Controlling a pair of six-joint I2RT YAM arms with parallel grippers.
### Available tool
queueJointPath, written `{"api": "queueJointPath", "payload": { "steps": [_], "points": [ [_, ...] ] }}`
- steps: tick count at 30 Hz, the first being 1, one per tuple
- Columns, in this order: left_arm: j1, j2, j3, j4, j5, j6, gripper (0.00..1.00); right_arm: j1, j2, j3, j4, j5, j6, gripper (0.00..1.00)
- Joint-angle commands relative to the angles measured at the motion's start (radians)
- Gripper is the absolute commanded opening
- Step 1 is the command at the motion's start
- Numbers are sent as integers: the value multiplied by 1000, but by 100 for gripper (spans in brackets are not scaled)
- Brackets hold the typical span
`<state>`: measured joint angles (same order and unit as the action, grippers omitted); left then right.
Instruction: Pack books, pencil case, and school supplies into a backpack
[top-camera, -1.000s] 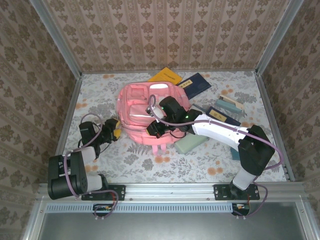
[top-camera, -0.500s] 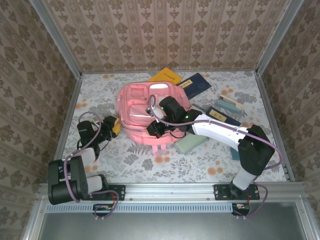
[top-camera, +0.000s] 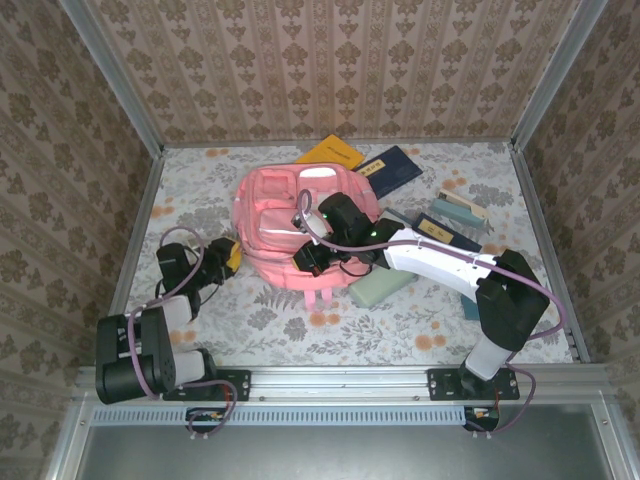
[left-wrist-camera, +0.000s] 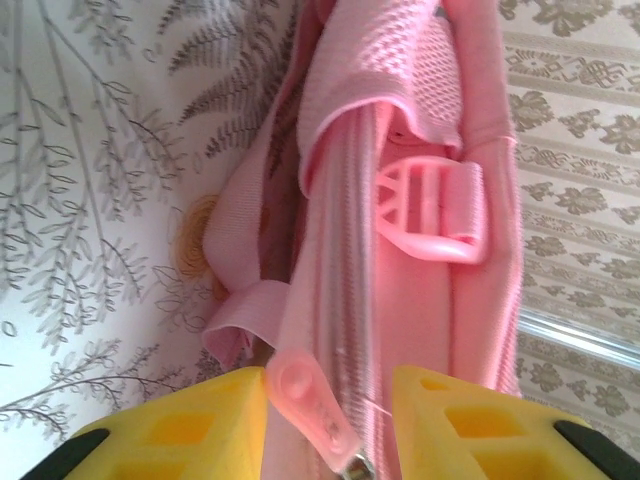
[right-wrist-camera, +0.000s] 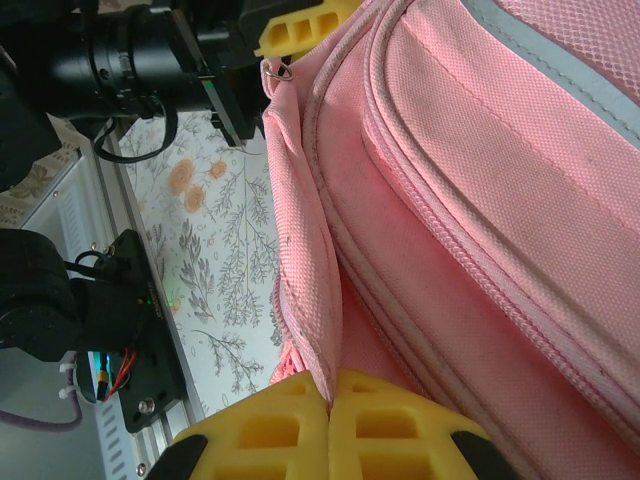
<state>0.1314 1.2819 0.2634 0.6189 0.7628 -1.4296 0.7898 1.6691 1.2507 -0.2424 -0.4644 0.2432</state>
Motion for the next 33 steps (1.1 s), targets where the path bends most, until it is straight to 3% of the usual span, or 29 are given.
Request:
{"api": "queueJointPath", "payload": {
  "steps": [1,4,11,15,19,26,33],
  "points": [
    [-6,32,20,57,-12,8,37,3,-8,13,65,-14,23,0],
    [-12,45,27,58,-25,11,31,4,-12,9,64,-12,24,0],
    [-31,85,33,119,-29,-20,29,5,-13,6,63,-8,24,0],
    [-31,68,24,95,-51,-19,11,4,-17,4,60,-5,22,0],
    [-21,36,32,34,-69,0,0,4,-20,1,56,-1,19,0],
    [55,31,106,-87,-103,59,0,4,-38,-12,46,1,6,0],
    [106,186,271,-152,-162,165,0,4,-59,-29,39,3,-3,0]
  ]
}}
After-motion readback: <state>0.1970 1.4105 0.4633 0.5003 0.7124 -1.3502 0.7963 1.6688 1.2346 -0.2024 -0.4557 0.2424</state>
